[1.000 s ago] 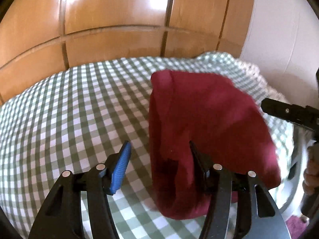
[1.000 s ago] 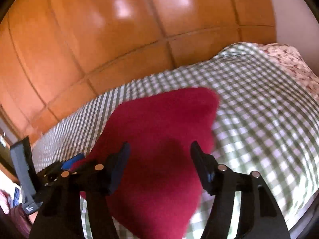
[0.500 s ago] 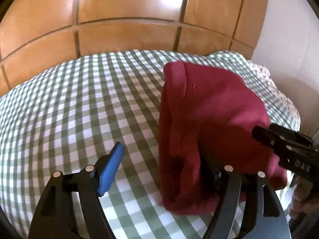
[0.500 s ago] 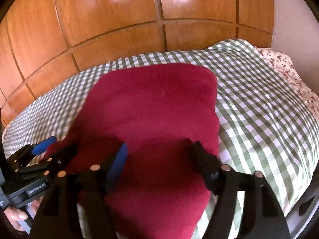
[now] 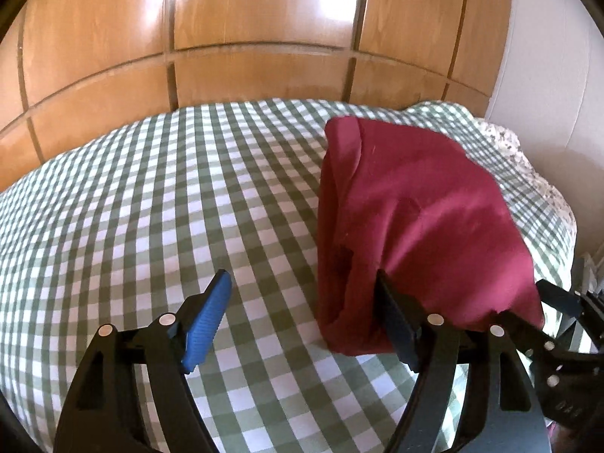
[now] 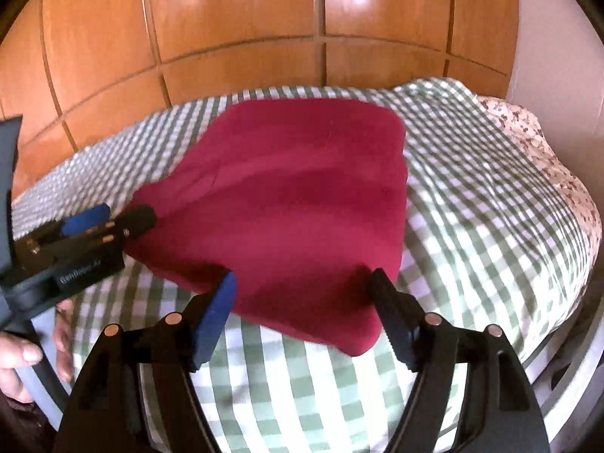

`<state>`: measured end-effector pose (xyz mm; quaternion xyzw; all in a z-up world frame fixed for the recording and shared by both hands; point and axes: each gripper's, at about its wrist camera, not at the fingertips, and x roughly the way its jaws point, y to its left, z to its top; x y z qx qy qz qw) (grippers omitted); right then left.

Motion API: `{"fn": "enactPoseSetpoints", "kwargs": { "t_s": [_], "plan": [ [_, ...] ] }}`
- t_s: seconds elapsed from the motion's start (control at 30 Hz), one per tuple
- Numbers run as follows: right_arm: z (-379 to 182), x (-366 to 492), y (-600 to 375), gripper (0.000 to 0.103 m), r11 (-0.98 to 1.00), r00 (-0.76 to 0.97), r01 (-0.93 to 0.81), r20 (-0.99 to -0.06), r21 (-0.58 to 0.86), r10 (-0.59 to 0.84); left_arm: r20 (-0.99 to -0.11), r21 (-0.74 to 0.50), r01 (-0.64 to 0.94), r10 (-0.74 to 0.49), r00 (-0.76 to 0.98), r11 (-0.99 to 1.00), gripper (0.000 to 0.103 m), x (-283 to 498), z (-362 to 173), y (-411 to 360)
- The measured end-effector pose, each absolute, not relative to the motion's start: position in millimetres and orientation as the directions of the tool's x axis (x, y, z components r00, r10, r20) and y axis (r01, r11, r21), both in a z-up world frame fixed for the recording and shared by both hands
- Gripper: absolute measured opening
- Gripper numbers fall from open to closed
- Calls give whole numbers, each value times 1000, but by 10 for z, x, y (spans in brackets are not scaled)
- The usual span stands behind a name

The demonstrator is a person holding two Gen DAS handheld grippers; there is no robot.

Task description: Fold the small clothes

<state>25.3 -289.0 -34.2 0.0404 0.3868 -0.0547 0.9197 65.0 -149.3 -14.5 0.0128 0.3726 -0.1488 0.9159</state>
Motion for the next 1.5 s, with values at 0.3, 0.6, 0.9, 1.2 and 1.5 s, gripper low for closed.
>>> {"fn": "enactPoseSetpoints", "kwargs": {
  "t_s": [0.3, 0.6, 0.9, 1.2, 1.5],
  "plan": [
    [-271, 191, -2917, 80, 983, 689, 172, -721, 69, -70, -664, -92, 272, -263, 700, 958, 80, 508, -21, -1428],
    [4, -4, -2849, 100, 944, 734, 321, -651, 83, -192, -602, -77, 215, -217, 769, 974, 87, 205, 190, -1211],
    [27, -118, -2621, 101, 927, 722, 376, -627, -2, -294, -569, -71, 188, -194, 799, 980, 90, -37, 301, -1051],
    [55, -142, -2549, 101, 926, 723, 377, -625, -1, -295, -557, -78, 159, -175, 812, 984, 93, -173, 336, -957],
    [37, -158, -2505, 101, 936, 733, 353, -623, 7, -272, -557, -73, 149, -164, 814, 986, 98, -212, 379, -960]
  ]
}}
